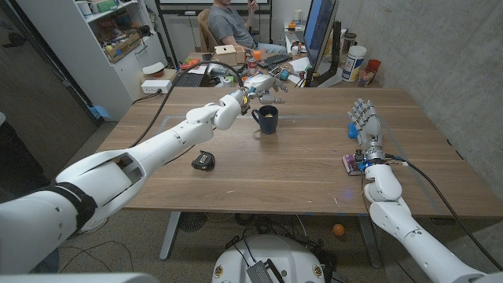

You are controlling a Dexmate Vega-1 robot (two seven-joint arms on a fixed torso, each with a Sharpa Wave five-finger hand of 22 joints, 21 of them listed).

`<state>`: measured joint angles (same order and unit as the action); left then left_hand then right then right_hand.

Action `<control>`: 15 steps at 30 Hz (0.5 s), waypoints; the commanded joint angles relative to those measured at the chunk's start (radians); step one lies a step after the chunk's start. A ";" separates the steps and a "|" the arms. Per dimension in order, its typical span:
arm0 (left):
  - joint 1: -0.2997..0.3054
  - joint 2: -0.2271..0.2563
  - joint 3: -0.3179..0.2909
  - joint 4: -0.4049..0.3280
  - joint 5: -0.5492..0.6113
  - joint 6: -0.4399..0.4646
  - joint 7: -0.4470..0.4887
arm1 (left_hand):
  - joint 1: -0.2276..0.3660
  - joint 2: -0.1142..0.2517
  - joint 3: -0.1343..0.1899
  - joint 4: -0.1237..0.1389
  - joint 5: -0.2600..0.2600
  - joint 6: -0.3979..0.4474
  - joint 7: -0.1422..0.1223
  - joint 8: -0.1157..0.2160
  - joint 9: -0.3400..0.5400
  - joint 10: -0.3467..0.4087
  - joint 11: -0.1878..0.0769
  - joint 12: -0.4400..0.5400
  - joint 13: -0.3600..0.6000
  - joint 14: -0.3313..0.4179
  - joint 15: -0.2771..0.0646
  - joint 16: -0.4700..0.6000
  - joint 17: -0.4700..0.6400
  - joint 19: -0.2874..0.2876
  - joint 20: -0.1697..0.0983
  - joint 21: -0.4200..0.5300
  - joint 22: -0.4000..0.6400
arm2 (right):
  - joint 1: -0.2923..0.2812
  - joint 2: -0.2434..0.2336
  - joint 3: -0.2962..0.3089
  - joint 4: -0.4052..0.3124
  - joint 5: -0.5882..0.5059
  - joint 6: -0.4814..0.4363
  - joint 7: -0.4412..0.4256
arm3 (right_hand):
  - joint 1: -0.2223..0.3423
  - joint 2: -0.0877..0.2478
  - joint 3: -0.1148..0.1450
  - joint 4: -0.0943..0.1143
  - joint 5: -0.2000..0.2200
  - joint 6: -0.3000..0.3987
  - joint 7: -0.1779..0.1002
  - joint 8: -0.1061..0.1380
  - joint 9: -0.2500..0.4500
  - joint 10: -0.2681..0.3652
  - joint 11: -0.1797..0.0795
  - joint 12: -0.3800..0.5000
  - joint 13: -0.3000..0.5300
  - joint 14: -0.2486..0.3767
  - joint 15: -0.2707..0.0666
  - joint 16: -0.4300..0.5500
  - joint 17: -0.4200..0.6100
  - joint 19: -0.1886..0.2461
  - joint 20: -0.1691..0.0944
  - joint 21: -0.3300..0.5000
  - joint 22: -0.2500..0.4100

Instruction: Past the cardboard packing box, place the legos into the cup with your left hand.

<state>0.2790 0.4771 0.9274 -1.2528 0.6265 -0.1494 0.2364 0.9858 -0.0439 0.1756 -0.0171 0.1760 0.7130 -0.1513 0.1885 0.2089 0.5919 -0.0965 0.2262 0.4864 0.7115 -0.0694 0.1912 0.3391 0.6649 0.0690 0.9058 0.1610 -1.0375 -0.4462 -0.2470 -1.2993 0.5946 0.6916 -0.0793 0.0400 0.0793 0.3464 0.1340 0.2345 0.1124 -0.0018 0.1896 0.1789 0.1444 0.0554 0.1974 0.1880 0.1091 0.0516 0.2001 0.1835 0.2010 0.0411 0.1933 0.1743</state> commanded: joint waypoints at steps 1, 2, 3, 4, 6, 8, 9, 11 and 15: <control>0.014 0.024 -0.034 -0.062 -0.008 0.047 -0.045 | -0.026 0.005 -0.002 0.016 0.005 -0.019 -0.001 0.000 0.003 -0.017 0.002 -0.010 -0.002 -0.034 -0.077 -0.005 -0.005 -0.015 0.015 -0.023 0.002 | -0.007 -0.007 0.000 -0.016 -0.005 -0.012 -0.006 | -0.003 0.000 -0.002 0.001 0.003 0.000 -0.006 -0.001 0.004 0.001 -0.006 -0.002 0.004 0.007 0.000 -0.001 0.002 -0.002 0.000 0.006 0.002; 0.015 0.026 -0.036 -0.067 -0.007 0.052 -0.045 | -0.032 0.009 -0.002 0.019 0.006 -0.029 -0.002 -0.002 0.003 -0.023 0.003 -0.013 -0.003 -0.039 -0.076 -0.004 -0.007 -0.019 0.020 -0.028 0.002 | -0.008 -0.007 -0.001 -0.017 -0.005 -0.012 -0.006 | -0.003 0.000 -0.002 0.001 0.003 -0.001 -0.007 -0.001 0.004 0.001 -0.007 -0.002 0.004 0.007 0.000 -0.002 0.002 -0.002 0.000 0.006 0.002; 0.016 0.027 -0.039 -0.069 -0.009 0.052 -0.043 | -0.036 0.023 0.003 0.023 0.008 -0.033 0.001 -0.001 0.003 -0.024 0.005 -0.015 -0.004 -0.043 -0.074 -0.001 -0.007 -0.020 0.022 -0.033 0.002 | -0.009 -0.008 -0.001 -0.019 -0.006 -0.013 -0.007 | -0.003 0.000 -0.002 0.001 0.003 -0.001 -0.006 -0.001 0.004 0.000 -0.007 -0.002 0.004 0.007 0.001 -0.002 0.002 -0.002 0.000 0.006 0.002; 0.018 0.028 -0.042 -0.073 -0.010 0.054 -0.042 | -0.038 0.028 0.004 0.024 0.009 -0.032 0.004 0.000 0.003 -0.024 0.004 -0.015 -0.005 -0.043 -0.075 0.000 -0.008 -0.020 0.024 -0.035 0.002 | -0.010 -0.008 0.000 -0.020 -0.006 -0.014 -0.008 | -0.003 0.000 -0.002 0.001 0.003 -0.001 -0.006 -0.001 0.004 0.000 -0.007 -0.002 0.004 0.007 0.001 -0.002 0.002 -0.002 0.000 0.006 0.002; 0.021 0.032 -0.047 -0.081 -0.011 0.058 -0.044 | -0.044 0.045 0.010 0.030 0.010 -0.030 0.007 0.003 0.003 -0.026 0.006 -0.016 -0.006 -0.051 -0.073 0.002 -0.009 -0.029 0.027 -0.045 0.003 | -0.014 -0.009 0.001 -0.024 -0.006 -0.014 -0.010 | -0.003 0.000 -0.003 0.001 0.003 -0.001 -0.006 -0.001 0.004 0.000 -0.007 -0.002 0.004 0.006 0.001 -0.002 0.002 -0.002 0.000 0.006 0.002; 0.024 0.034 -0.052 -0.090 -0.009 0.064 -0.041 | -0.058 0.059 0.012 0.039 0.010 -0.033 0.009 0.004 0.002 -0.027 0.007 -0.017 -0.009 -0.062 -0.066 0.002 -0.013 -0.042 0.032 -0.058 0.003 | -0.017 -0.010 0.001 -0.028 -0.007 -0.014 -0.011 | -0.003 0.000 -0.003 0.001 0.003 -0.002 -0.007 -0.001 0.004 0.001 -0.007 -0.002 0.004 0.006 0.001 -0.002 0.003 -0.002 0.000 0.006 0.002; 0.025 0.035 -0.054 -0.094 -0.011 0.067 -0.044 | -0.062 0.062 0.013 0.041 0.010 -0.036 0.012 0.004 0.002 -0.029 0.011 -0.018 -0.010 -0.066 -0.065 0.002 -0.015 -0.050 0.036 -0.064 0.003 | -0.018 -0.010 0.001 -0.029 -0.008 -0.015 -0.013 | -0.003 0.000 -0.003 0.001 0.003 -0.002 -0.007 -0.001 0.004 0.000 -0.007 -0.002 0.004 0.007 0.000 -0.002 0.003 -0.002 0.000 0.006 0.002; 0.029 0.037 -0.060 -0.101 -0.014 0.069 -0.042 | -0.075 0.065 0.011 0.046 0.009 -0.043 0.016 0.004 0.002 -0.038 0.014 -0.021 -0.012 -0.084 -0.056 -0.002 -0.021 -0.068 0.049 -0.080 0.003 | -0.021 -0.011 0.002 -0.033 -0.009 -0.015 -0.013 | -0.003 0.000 -0.003 0.001 0.003 -0.002 -0.007 -0.001 0.004 0.001 -0.007 -0.002 0.004 0.007 0.001 -0.002 0.003 -0.002 0.000 0.006 0.002; 0.032 0.043 -0.068 -0.120 -0.014 0.077 -0.048 | -0.104 0.070 0.010 0.054 0.007 -0.048 0.017 0.006 0.000 -0.050 0.013 -0.024 -0.021 -0.126 -0.036 -0.008 -0.045 -0.126 0.096 -0.129 0.003 | -0.029 -0.013 0.004 -0.042 -0.010 -0.017 -0.019 | -0.003 0.000 -0.003 0.001 0.003 -0.003 -0.008 -0.002 0.004 0.001 -0.004 -0.002 0.004 0.007 0.001 -0.002 0.003 -0.002 0.000 0.006 0.002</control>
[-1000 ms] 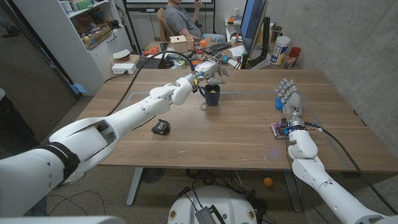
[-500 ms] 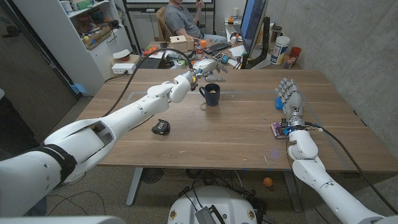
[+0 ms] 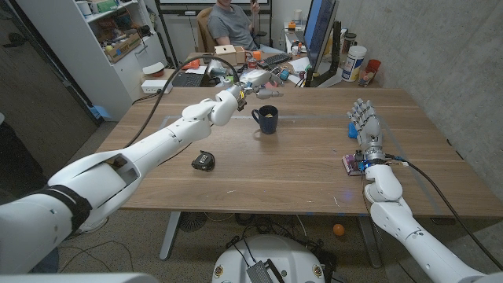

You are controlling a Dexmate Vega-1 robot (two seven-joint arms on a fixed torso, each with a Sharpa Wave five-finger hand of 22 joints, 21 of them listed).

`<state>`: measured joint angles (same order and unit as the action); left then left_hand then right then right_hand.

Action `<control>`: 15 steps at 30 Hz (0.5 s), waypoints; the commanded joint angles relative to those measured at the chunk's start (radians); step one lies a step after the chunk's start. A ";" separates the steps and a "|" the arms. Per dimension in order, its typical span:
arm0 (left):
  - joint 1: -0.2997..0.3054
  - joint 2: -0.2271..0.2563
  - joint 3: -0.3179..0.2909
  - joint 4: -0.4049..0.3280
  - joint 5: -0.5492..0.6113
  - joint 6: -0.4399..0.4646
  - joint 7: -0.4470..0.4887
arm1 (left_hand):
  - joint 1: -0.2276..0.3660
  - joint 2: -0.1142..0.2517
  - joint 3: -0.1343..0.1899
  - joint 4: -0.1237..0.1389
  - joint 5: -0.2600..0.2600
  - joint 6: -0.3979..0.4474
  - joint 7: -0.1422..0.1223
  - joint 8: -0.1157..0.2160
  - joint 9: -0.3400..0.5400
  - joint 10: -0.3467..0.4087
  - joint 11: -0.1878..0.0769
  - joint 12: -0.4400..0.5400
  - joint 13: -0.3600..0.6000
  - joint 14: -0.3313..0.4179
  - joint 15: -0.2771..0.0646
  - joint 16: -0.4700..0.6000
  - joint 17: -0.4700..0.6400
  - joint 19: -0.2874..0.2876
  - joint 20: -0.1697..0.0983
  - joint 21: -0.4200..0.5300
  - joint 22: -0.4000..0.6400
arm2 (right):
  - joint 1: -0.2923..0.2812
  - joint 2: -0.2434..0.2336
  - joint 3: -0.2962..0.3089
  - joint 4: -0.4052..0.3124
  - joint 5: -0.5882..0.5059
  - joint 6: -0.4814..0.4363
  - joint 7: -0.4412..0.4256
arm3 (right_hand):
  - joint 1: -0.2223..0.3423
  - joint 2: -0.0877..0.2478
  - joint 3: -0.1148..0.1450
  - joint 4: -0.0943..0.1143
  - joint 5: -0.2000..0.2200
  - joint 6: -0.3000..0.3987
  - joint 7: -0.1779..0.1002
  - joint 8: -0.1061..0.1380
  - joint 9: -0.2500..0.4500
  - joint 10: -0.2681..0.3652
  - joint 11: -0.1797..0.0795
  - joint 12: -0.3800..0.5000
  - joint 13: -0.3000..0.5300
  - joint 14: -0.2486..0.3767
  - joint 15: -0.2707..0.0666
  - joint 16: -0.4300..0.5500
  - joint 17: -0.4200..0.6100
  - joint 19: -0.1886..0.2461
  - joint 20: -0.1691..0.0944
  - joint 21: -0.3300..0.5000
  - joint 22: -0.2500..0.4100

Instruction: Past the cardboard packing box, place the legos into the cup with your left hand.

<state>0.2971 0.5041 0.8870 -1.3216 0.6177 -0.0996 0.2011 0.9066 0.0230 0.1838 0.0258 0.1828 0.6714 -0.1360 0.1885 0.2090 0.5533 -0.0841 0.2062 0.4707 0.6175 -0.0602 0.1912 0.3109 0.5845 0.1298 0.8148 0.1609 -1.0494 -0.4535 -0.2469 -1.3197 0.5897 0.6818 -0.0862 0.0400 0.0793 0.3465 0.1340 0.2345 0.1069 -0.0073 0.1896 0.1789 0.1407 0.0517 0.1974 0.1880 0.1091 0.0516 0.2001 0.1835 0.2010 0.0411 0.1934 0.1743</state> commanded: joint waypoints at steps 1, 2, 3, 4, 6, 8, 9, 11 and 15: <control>0.015 0.017 -0.030 -0.054 -0.006 0.027 -0.010 | -0.027 0.006 0.002 0.012 0.001 -0.012 0.002 0.004 0.000 -0.014 0.001 -0.005 -0.006 -0.036 -0.043 -0.008 -0.020 -0.055 0.041 -0.045 0.003 | -0.019 -0.007 0.004 -0.024 -0.006 -0.009 -0.014 | -0.003 0.000 -0.004 0.001 0.003 0.003 -0.002 -0.001 0.004 0.005 -0.001 -0.002 0.004 0.007 0.001 -0.002 0.003 -0.002 0.001 0.006 0.002; 0.017 0.019 -0.033 -0.059 -0.005 0.030 -0.010 | -0.032 0.009 0.003 0.014 0.001 -0.014 0.002 0.004 0.000 -0.017 0.001 -0.005 -0.007 -0.043 -0.041 -0.009 -0.023 -0.063 0.050 -0.052 0.003 | -0.020 -0.008 0.004 -0.026 -0.006 -0.010 -0.014 | -0.003 0.000 -0.004 0.001 0.003 0.003 -0.002 -0.001 0.004 0.004 -0.002 -0.002 0.004 0.007 0.002 -0.002 0.003 -0.002 0.001 0.006 0.002; 0.018 0.021 -0.035 -0.065 -0.005 0.033 -0.012 | -0.035 0.012 0.004 0.015 0.001 -0.014 0.002 0.005 0.000 -0.022 0.001 -0.007 -0.008 -0.047 -0.039 -0.009 -0.025 -0.067 0.053 -0.056 0.003 | -0.022 -0.008 0.004 -0.028 -0.006 -0.011 -0.015 | -0.003 0.000 -0.004 0.001 0.003 0.003 -0.002 -0.001 0.004 0.004 -0.002 -0.002 0.004 0.006 0.001 -0.003 0.003 -0.002 0.000 0.005 0.002; 0.019 0.022 -0.037 -0.070 -0.005 0.035 -0.012 | -0.037 0.013 0.004 0.016 0.001 -0.016 0.003 0.004 0.000 -0.024 0.001 -0.008 -0.008 -0.050 -0.039 -0.009 -0.026 -0.069 0.055 -0.059 0.003 | -0.022 -0.009 0.004 -0.029 -0.006 -0.012 -0.015 | -0.003 0.000 -0.004 0.001 0.003 0.003 -0.002 -0.001 0.004 0.004 -0.003 -0.002 0.004 0.007 0.001 -0.002 0.003 -0.002 0.000 0.005 0.002; 0.024 0.027 -0.043 -0.081 -0.005 0.039 -0.011 | -0.047 0.022 0.005 0.022 0.001 -0.021 0.003 0.003 -0.001 -0.031 0.005 -0.009 -0.011 -0.062 -0.034 -0.010 -0.031 -0.086 0.060 -0.072 0.003 | -0.025 -0.010 0.004 -0.033 -0.005 -0.016 -0.015 | -0.003 -0.001 -0.004 0.002 0.003 0.003 -0.002 -0.001 0.004 0.004 -0.002 -0.002 0.004 0.007 0.002 -0.002 0.003 -0.002 0.000 0.006 0.002; 0.029 0.031 -0.049 -0.092 -0.005 0.044 -0.010 | -0.061 0.043 0.011 0.031 0.001 -0.026 0.008 0.003 -0.001 -0.034 0.006 -0.008 -0.014 -0.080 -0.028 -0.009 -0.036 -0.096 0.069 -0.087 0.004 | -0.026 -0.012 0.003 -0.035 -0.006 -0.021 -0.016 | -0.003 -0.001 -0.005 0.002 0.003 0.003 -0.002 -0.001 0.004 0.004 -0.001 -0.002 0.004 0.007 0.002 -0.003 0.003 -0.002 0.000 0.006 0.002; 0.031 0.033 -0.052 -0.097 -0.007 0.047 -0.012 | -0.070 0.056 0.014 0.037 0.000 -0.032 0.009 0.002 -0.001 -0.040 0.011 -0.008 -0.017 -0.102 -0.020 -0.013 -0.041 -0.106 0.073 -0.098 0.004 | -0.027 -0.012 0.002 -0.036 -0.007 -0.026 -0.019 | -0.003 -0.001 -0.005 0.002 0.003 0.003 -0.002 -0.001 0.004 0.003 -0.003 -0.002 0.004 0.007 0.003 -0.003 0.003 -0.002 0.000 0.006 0.002; 0.035 0.039 -0.057 -0.112 -0.008 0.054 -0.020 | -0.091 0.079 0.024 0.042 -0.001 -0.044 0.008 0.002 -0.003 -0.065 0.013 -0.011 -0.027 -0.172 0.013 -0.017 -0.064 -0.150 0.084 -0.145 0.004 | -0.030 -0.014 0.001 -0.038 -0.007 -0.034 -0.023 | -0.004 -0.001 -0.005 0.002 0.003 0.002 -0.003 -0.001 0.004 0.004 -0.004 -0.002 0.004 0.007 0.002 -0.003 0.003 -0.002 0.000 0.005 0.002; 0.041 0.049 -0.067 -0.130 -0.009 0.056 -0.025 | -0.102 0.096 0.032 0.046 -0.001 -0.062 0.014 -0.003 -0.004 -0.089 0.019 -0.015 -0.033 -0.198 0.022 -0.015 -0.074 -0.171 0.086 -0.168 0.004 | -0.036 -0.016 -0.001 -0.046 -0.008 -0.047 -0.028 | -0.004 -0.001 -0.006 0.002 0.004 0.003 -0.002 -0.001 0.004 0.004 -0.003 -0.002 0.004 0.006 0.002 -0.003 0.003 -0.003 0.001 0.005 0.002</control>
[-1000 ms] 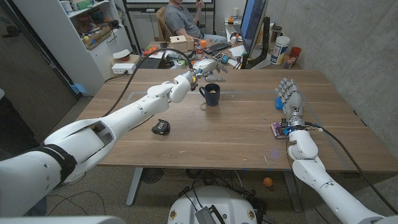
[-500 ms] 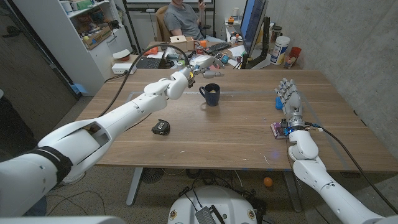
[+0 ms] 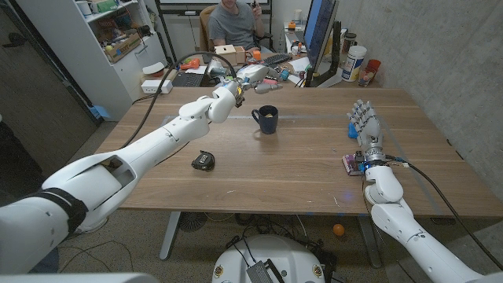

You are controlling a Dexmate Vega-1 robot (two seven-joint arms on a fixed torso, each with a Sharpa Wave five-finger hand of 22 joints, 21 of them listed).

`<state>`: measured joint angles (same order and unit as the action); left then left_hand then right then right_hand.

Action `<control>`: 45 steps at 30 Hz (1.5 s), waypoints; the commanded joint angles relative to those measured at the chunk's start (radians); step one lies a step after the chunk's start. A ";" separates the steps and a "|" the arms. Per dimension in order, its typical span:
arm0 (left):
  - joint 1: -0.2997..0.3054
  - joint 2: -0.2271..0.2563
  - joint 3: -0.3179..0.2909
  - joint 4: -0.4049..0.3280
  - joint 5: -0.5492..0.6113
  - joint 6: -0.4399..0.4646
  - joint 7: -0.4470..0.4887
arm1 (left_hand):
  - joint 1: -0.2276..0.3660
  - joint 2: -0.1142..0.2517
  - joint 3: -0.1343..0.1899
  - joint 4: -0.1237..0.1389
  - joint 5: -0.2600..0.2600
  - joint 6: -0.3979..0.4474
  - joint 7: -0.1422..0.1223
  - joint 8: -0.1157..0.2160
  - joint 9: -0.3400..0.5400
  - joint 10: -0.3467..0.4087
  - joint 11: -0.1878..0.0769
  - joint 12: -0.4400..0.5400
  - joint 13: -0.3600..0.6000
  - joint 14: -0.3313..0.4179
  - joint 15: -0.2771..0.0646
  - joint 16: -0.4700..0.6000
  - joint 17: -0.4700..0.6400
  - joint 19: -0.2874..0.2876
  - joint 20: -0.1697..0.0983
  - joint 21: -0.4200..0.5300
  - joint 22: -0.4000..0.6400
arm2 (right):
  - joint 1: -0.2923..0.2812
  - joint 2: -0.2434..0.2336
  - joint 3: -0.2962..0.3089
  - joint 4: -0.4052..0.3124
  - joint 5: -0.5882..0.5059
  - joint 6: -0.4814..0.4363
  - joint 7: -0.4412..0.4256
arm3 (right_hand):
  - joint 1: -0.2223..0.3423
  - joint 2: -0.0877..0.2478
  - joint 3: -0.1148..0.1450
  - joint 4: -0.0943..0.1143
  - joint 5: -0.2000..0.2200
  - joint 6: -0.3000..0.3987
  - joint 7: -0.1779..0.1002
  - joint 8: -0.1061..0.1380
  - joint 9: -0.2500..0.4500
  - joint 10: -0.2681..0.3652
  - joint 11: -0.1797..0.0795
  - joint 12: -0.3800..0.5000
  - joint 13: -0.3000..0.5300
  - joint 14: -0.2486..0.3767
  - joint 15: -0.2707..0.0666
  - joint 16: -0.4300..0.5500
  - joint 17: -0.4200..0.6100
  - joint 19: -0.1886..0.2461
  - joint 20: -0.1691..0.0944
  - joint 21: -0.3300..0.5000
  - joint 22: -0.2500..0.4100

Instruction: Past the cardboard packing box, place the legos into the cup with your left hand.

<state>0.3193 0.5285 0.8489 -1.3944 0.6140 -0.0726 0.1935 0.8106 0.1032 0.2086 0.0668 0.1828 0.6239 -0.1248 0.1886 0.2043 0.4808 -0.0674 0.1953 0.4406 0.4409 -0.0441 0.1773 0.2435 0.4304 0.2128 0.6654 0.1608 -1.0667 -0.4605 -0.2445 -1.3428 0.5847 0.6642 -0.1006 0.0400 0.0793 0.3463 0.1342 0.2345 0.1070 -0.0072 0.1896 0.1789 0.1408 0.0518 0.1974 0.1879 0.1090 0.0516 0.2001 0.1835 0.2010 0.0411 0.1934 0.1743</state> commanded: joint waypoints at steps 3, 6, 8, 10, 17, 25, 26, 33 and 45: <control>0.020 0.030 -0.036 -0.066 -0.008 0.033 -0.027 | -0.021 0.033 0.014 0.012 0.000 -0.047 0.004 -0.010 0.000 -0.035 0.011 -0.004 -0.010 -0.035 0.004 0.005 -0.015 -0.035 0.002 -0.041 0.006 | -0.023 -0.010 -0.005 -0.029 -0.007 -0.033 -0.019 | -0.004 -0.001 -0.006 0.002 0.004 0.002 -0.004 -0.001 0.004 0.003 -0.004 -0.002 0.004 0.006 0.002 -0.003 0.003 -0.003 0.001 0.005 0.002; 0.022 0.035 -0.045 -0.073 -0.016 0.037 -0.036 | -0.046 0.042 0.013 0.025 -0.001 -0.077 0.013 -0.013 -0.001 -0.056 0.020 -0.006 -0.017 -0.044 0.004 0.009 -0.019 -0.040 0.002 -0.056 0.007 | -0.027 -0.011 -0.006 -0.036 -0.012 -0.036 -0.024 | -0.004 -0.001 -0.006 0.002 0.004 0.002 -0.003 -0.001 0.004 0.002 -0.004 -0.003 0.004 0.005 0.001 -0.004 0.003 -0.004 0.000 0.005 0.002; 0.024 0.038 -0.052 -0.078 -0.018 0.040 -0.035 | -0.062 0.043 0.010 0.033 -0.002 -0.092 0.008 -0.014 -0.001 -0.060 0.021 -0.004 -0.020 -0.055 0.007 0.009 -0.020 -0.046 0.002 -0.065 0.007 | -0.032 -0.013 -0.006 -0.044 -0.016 -0.040 -0.029 | -0.004 -0.001 -0.006 0.002 0.004 0.002 -0.003 -0.001 0.004 0.002 -0.004 -0.003 0.004 0.005 0.001 -0.004 0.003 -0.004 0.001 0.005 0.002; 0.026 0.041 -0.060 -0.082 -0.029 0.039 -0.039 | -0.091 0.040 0.004 0.044 -0.004 -0.103 0.004 -0.009 -0.002 -0.070 0.025 -0.002 -0.027 -0.078 0.022 0.008 -0.023 -0.065 0.003 -0.086 0.008 | -0.036 -0.013 -0.006 -0.051 -0.018 -0.044 -0.036 | -0.004 -0.001 -0.006 0.002 0.004 0.002 -0.003 -0.001 0.004 0.002 -0.004 -0.003 0.004 0.005 0.001 -0.004 0.003 -0.004 0.000 0.005 0.002; 0.030 0.052 -0.085 -0.077 -0.060 0.011 -0.027 | -0.161 0.046 0.004 0.063 -0.004 -0.139 0.010 -0.009 -0.007 -0.123 0.035 -0.004 -0.052 -0.143 0.053 0.010 -0.030 -0.174 0.004 -0.173 0.010 | -0.054 -0.012 -0.010 -0.074 -0.030 -0.058 -0.060 | -0.003 0.000 -0.007 0.002 0.005 0.001 -0.003 -0.001 0.004 0.000 -0.003 -0.003 0.005 0.002 0.002 -0.005 0.003 -0.005 0.000 0.005 0.002; 0.023 0.052 -0.099 -0.041 -0.088 -0.050 -0.001 | -0.206 0.021 -0.015 0.070 -0.004 -0.164 0.014 -0.009 -0.010 -0.139 0.049 -0.001 -0.065 -0.165 0.060 0.011 -0.034 -0.204 0.005 -0.205 0.011 | -0.082 -0.003 -0.010 -0.112 -0.079 -0.054 -0.117 | -0.003 0.000 -0.007 0.002 0.005 0.001 -0.003 -0.001 0.004 0.003 -0.003 -0.002 0.005 0.002 0.002 -0.005 0.003 -0.005 0.000 0.005 0.002; 0.020 0.052 -0.100 -0.034 -0.089 -0.058 0.002 | -0.209 0.020 -0.016 0.071 -0.004 -0.164 0.013 -0.009 -0.010 -0.139 0.049 0.000 -0.065 -0.165 0.060 0.012 -0.034 -0.206 0.005 -0.207 0.011 | -0.084 -0.001 -0.011 -0.113 -0.086 -0.054 -0.123 | -0.003 0.000 -0.007 0.002 0.005 0.002 -0.003 0.000 0.004 0.003 -0.003 -0.002 0.005 0.002 0.002 -0.006 0.003 -0.005 0.000 0.005 0.002; -0.014 0.045 -0.100 0.032 -0.113 -0.134 0.004 | -0.257 0.011 -0.025 0.068 0.004 -0.194 0.005 -0.007 -0.013 -0.208 0.055 -0.009 -0.087 -0.230 0.088 0.004 -0.040 -0.250 0.004 -0.256 0.012 | -0.096 0.013 -0.011 -0.123 -0.148 -0.049 -0.183 | -0.003 -0.001 -0.008 0.001 0.005 0.003 -0.002 0.000 0.004 0.004 -0.004 -0.002 0.005 0.004 0.001 -0.005 0.003 -0.004 0.000 0.005 0.002; -0.091 0.038 -0.079 0.136 -0.118 -0.271 -0.028 | -0.297 -0.003 -0.027 0.047 0.005 -0.302 -0.032 -0.018 -0.017 -0.319 0.043 -0.013 -0.129 -0.307 0.105 0.001 -0.052 -0.297 0.004 -0.326 0.011 | -0.206 0.037 0.010 -0.232 -0.320 -0.046 -0.348 | -0.003 0.000 -0.009 0.001 0.006 0.004 -0.002 0.000 0.004 0.006 -0.006 -0.001 0.005 0.006 0.000 -0.004 0.003 -0.003 -0.001 0.006 0.002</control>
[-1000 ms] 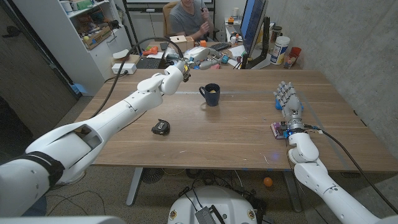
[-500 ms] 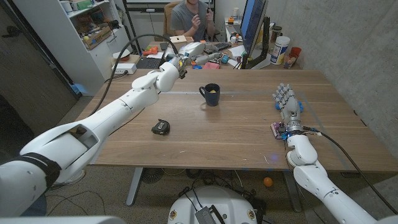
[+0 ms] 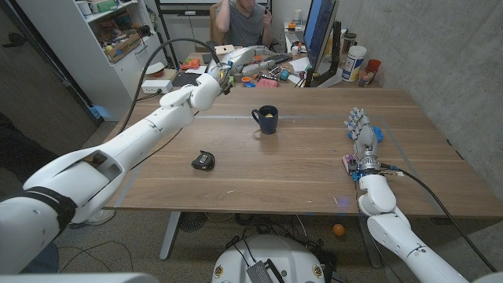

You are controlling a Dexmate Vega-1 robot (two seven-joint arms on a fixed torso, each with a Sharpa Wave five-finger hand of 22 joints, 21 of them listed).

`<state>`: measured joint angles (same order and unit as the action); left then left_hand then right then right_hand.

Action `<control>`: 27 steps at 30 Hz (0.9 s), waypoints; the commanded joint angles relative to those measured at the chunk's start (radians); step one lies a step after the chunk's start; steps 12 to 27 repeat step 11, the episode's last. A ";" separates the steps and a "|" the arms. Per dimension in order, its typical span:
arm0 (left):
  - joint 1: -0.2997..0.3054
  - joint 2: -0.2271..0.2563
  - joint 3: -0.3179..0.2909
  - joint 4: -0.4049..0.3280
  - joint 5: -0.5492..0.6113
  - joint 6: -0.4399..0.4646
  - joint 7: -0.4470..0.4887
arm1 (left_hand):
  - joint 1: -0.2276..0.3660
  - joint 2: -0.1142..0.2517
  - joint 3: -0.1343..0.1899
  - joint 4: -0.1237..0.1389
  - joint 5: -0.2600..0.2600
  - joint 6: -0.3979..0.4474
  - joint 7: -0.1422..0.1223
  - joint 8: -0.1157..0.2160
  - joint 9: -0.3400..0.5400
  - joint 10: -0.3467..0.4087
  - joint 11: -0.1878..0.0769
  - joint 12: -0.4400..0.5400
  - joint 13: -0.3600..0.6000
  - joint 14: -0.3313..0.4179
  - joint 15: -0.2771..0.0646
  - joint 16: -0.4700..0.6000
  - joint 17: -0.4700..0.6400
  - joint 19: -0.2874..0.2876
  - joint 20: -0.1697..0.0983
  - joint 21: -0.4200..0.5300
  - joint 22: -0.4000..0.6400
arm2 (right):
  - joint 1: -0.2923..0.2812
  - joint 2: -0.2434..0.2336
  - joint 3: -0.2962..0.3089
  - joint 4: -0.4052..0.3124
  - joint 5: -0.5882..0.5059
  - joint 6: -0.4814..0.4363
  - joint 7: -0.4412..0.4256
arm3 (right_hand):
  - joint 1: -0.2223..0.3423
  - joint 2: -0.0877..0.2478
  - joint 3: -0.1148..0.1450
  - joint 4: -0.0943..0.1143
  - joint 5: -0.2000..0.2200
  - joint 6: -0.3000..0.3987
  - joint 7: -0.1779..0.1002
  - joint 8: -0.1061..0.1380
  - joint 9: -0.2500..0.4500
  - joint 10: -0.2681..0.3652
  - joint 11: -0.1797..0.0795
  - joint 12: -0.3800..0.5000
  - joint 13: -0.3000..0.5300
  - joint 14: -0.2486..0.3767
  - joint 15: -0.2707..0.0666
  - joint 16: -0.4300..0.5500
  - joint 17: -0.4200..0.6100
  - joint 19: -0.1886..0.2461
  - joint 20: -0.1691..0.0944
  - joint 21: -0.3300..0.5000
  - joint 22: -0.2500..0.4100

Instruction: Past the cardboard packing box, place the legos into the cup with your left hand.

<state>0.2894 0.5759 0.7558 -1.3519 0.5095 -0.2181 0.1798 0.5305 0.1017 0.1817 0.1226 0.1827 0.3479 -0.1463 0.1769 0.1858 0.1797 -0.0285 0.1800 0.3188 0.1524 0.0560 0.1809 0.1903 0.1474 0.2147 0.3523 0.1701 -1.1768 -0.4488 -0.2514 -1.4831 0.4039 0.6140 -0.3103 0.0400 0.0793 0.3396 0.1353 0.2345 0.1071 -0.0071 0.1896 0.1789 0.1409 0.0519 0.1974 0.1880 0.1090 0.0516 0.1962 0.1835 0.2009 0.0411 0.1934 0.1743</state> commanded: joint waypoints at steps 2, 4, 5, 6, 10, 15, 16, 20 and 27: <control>-0.078 -0.026 0.021 0.129 -0.011 -0.149 -0.003 | -0.026 -0.003 -0.002 -0.010 0.005 -0.049 -0.016 -0.008 0.002 -0.031 0.000 0.003 -0.014 -0.031 0.007 -0.002 0.001 -0.018 0.002 -0.022 0.002 | -0.109 0.041 0.017 -0.092 -0.153 0.013 -0.157 | -0.003 0.000 -0.003 0.000 0.006 0.004 -0.002 0.000 0.004 0.005 -0.008 -0.001 0.005 0.006 -0.001 0.000 0.003 -0.003 -0.001 0.006 0.002; -0.094 -0.046 0.027 0.166 -0.018 -0.166 0.002 | -0.030 -0.003 -0.002 -0.010 0.005 -0.055 -0.013 -0.006 0.001 -0.043 0.005 0.002 -0.017 -0.036 0.011 -0.002 0.000 -0.019 0.002 -0.026 0.003 | -0.115 0.052 0.017 -0.086 -0.164 0.022 -0.169 | -0.003 -0.001 -0.003 0.000 0.006 0.004 -0.002 0.001 0.004 0.006 -0.008 -0.001 0.005 0.007 -0.002 0.000 0.003 -0.002 -0.001 0.006 0.002; -0.102 -0.055 0.032 0.183 -0.015 -0.175 0.008 | -0.033 -0.003 -0.002 -0.010 0.005 -0.060 -0.016 -0.006 0.001 -0.048 0.009 0.002 -0.019 -0.038 0.012 -0.002 0.000 -0.020 0.002 -0.029 0.003 | -0.114 0.058 0.018 -0.079 -0.169 0.029 -0.172 | -0.003 -0.001 -0.003 0.000 0.006 0.004 -0.002 0.001 0.004 0.007 -0.008 -0.001 0.005 0.007 -0.002 0.000 0.003 -0.002 0.000 0.006 0.002; -0.112 -0.062 0.038 0.201 -0.011 -0.185 0.011 | -0.037 -0.003 -0.003 -0.010 0.005 -0.069 -0.019 -0.006 0.001 -0.054 0.013 0.002 -0.022 -0.042 0.012 -0.001 0.000 -0.021 0.002 -0.033 0.003 | -0.111 0.065 0.018 -0.068 -0.174 0.039 -0.176 | -0.003 -0.001 -0.003 0.000 0.006 0.004 -0.003 0.001 0.004 0.006 -0.008 -0.001 0.004 0.007 -0.002 0.000 0.003 -0.002 -0.001 0.006 0.002; -0.163 -0.097 0.066 0.283 0.013 -0.224 0.041 | -0.044 -0.004 -0.004 -0.010 0.004 -0.081 -0.016 -0.006 0.001 -0.065 0.015 0.003 -0.026 -0.048 0.014 0.000 0.000 -0.023 0.002 -0.039 0.003 | -0.066 0.106 0.017 0.024 -0.196 0.123 -0.185 | -0.003 -0.001 -0.003 0.000 0.007 0.004 -0.003 0.000 0.004 0.005 -0.007 -0.001 0.004 0.008 -0.002 0.000 0.003 -0.002 -0.001 0.006 0.002; -0.166 -0.097 0.068 0.287 0.013 -0.229 0.045 | -0.045 -0.004 -0.004 -0.010 0.004 -0.083 -0.015 -0.006 0.001 -0.065 0.015 0.003 -0.027 -0.048 0.014 0.000 0.000 -0.023 0.002 -0.040 0.003 | -0.064 0.108 0.018 0.030 -0.199 0.130 -0.184 | -0.003 -0.001 -0.003 0.000 0.007 0.004 -0.003 0.000 0.004 0.006 -0.007 -0.001 0.004 0.008 -0.003 0.000 0.003 -0.001 -0.001 0.006 0.002; -0.166 -0.097 0.068 0.287 0.013 -0.229 0.045 | -0.045 -0.004 -0.004 -0.010 0.004 -0.083 -0.015 -0.006 0.001 -0.065 0.015 0.003 -0.027 -0.048 0.014 0.000 0.000 -0.023 0.002 -0.040 0.003 | -0.064 0.108 0.018 0.030 -0.199 0.130 -0.184 | -0.003 -0.001 -0.003 0.000 0.007 0.004 -0.003 0.000 0.004 0.006 -0.007 -0.001 0.004 0.008 -0.003 0.000 0.003 -0.001 -0.001 0.006 0.002; -0.166 -0.097 0.068 0.287 0.013 -0.229 0.045 | -0.045 -0.004 -0.004 -0.010 0.004 -0.083 -0.015 -0.006 0.001 -0.065 0.015 0.003 -0.027 -0.048 0.014 0.000 0.000 -0.023 0.002 -0.040 0.003 | -0.064 0.108 0.018 0.030 -0.199 0.130 -0.184 | -0.003 -0.001 -0.003 0.000 0.007 0.004 -0.003 0.000 0.004 0.006 -0.007 -0.001 0.004 0.008 -0.003 0.000 0.003 -0.001 -0.001 0.006 0.002; -0.166 -0.097 0.068 0.287 0.013 -0.229 0.045 | -0.045 -0.004 -0.004 -0.010 0.004 -0.083 -0.015 -0.006 0.001 -0.065 0.015 0.003 -0.027 -0.048 0.014 0.000 0.000 -0.023 0.002 -0.040 0.003 | -0.064 0.108 0.018 0.030 -0.199 0.130 -0.184 | -0.003 -0.001 -0.003 0.000 0.007 0.004 -0.003 0.000 0.004 0.006 -0.007 -0.001 0.004 0.008 -0.003 0.000 0.003 -0.001 -0.001 0.006 0.002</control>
